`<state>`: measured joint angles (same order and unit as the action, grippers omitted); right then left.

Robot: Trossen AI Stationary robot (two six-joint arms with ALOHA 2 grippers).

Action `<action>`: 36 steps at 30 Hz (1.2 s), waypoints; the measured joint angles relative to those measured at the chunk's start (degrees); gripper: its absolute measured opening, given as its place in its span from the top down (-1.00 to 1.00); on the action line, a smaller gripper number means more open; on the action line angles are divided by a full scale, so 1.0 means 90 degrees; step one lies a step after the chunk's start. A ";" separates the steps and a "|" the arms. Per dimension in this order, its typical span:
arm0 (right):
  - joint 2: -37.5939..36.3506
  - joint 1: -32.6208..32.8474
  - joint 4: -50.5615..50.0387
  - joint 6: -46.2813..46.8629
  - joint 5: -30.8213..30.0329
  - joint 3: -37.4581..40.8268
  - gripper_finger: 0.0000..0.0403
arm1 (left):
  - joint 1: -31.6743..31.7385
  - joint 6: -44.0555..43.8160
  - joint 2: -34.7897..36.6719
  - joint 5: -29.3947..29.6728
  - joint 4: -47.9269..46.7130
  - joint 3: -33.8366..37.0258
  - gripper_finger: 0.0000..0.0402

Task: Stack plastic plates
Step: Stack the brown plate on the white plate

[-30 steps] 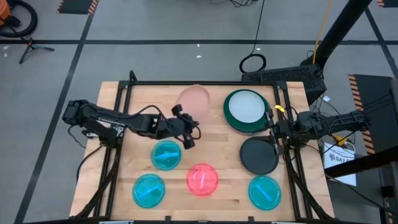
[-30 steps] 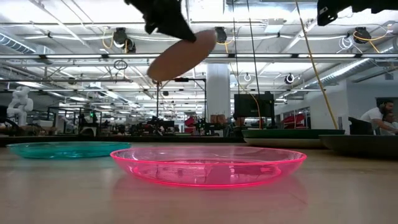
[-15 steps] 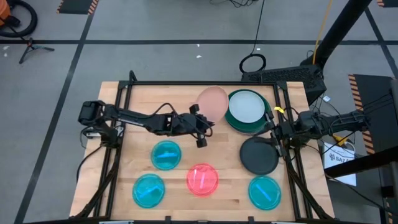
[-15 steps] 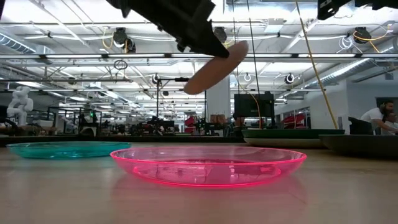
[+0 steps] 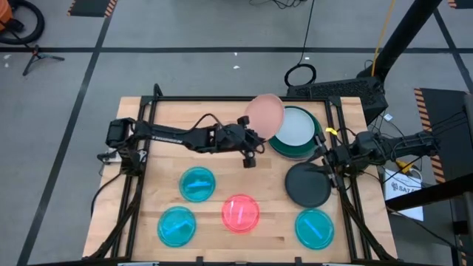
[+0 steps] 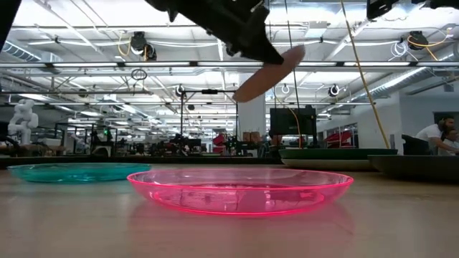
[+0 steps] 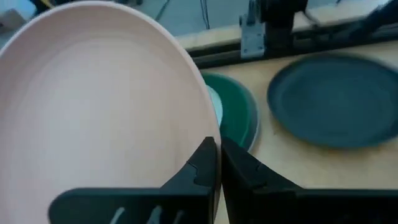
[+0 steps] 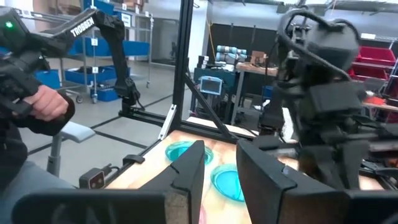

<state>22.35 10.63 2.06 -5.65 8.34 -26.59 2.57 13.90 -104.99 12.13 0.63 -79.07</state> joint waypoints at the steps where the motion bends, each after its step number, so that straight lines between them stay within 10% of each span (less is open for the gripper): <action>1: -0.0003 0.0000 -0.0001 0.0000 0.0022 0.0000 0.57 | 0.0030 0.0090 -0.0178 -0.0051 0.0002 -0.0246 0.95; 13: -0.0088 0.0000 -0.0033 0.0000 0.0299 0.0000 0.57 | 0.0202 0.0786 -0.1693 -0.0148 -0.1679 -0.2373 0.95; 36: -0.0100 0.0000 -0.0133 -0.0121 0.0275 0.0000 0.57 | 0.0506 0.0397 -0.2589 -0.0789 -0.1538 -0.3156 0.95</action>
<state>21.45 10.63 0.87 -6.74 10.81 -26.59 7.12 17.48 -128.29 5.04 -13.21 -107.48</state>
